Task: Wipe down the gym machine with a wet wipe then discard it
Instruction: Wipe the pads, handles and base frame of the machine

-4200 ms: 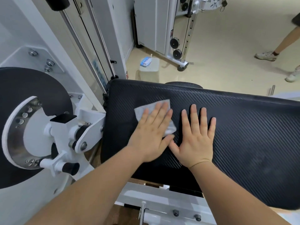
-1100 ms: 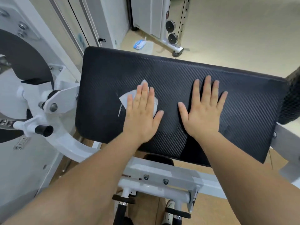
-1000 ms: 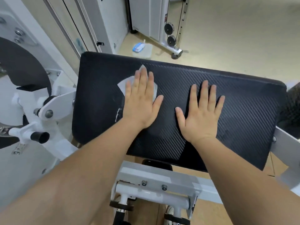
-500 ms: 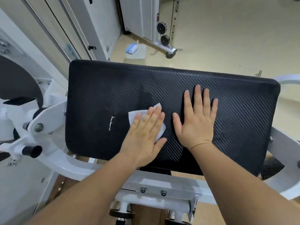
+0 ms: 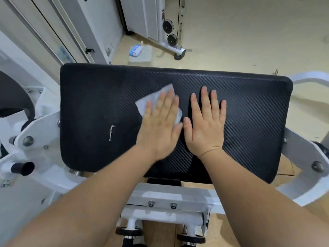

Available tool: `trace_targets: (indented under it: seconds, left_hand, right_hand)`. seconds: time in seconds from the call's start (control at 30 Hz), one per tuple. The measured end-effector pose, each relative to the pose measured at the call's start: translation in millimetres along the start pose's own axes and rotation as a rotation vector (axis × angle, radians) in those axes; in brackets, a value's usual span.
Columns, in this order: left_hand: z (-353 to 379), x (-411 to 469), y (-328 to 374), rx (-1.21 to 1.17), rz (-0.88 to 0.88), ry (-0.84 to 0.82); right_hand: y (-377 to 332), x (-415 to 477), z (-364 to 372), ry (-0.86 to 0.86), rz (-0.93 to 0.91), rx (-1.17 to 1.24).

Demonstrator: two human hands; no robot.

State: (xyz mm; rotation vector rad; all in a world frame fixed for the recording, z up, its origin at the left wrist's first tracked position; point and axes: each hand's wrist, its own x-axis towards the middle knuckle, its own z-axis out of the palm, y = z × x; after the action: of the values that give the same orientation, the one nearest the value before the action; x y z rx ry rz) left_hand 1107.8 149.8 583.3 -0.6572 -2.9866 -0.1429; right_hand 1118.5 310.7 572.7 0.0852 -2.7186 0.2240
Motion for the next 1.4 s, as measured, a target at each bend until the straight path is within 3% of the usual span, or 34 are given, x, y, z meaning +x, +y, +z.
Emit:
trace_targets:
  seconds: [0.23,0.57,0.67,0.83,1.07,1.4]
  left_hand:
    - [47.1,-108.3,-2.8,0.03,0.138,-0.035]
    - [-12.2,20.5,-10.6,0.081,0.028,-0.028]
    - [-15.8,36.8,11.8,0.087,-0.024,-0.025]
    - [26.6,-24.1,71.2,0.097,0.239,-0.067]
    - [63.2,-109.8,63.8,0.164,0.407,-0.127]
    - [-4.4,46.4,54.1,0.105,0.129,-0.017]
  right_hand:
    - [1.2,-1.0,-3.4,0.047,-0.014,0.11]
    - [15.4,-2.5,-19.7,-0.074,-0.003,0.321]
    - [42.6,-23.0,-28.3,-0.019,0.109,0.195]
    - [94.9,-44.4,-31.6,-0.027,0.352,-0.028]
    - [101.8,-50.1,-24.2,-0.04,0.321,-0.102]
    - [104.9,-53.8,-19.9,-0.011,0.308,-0.081]
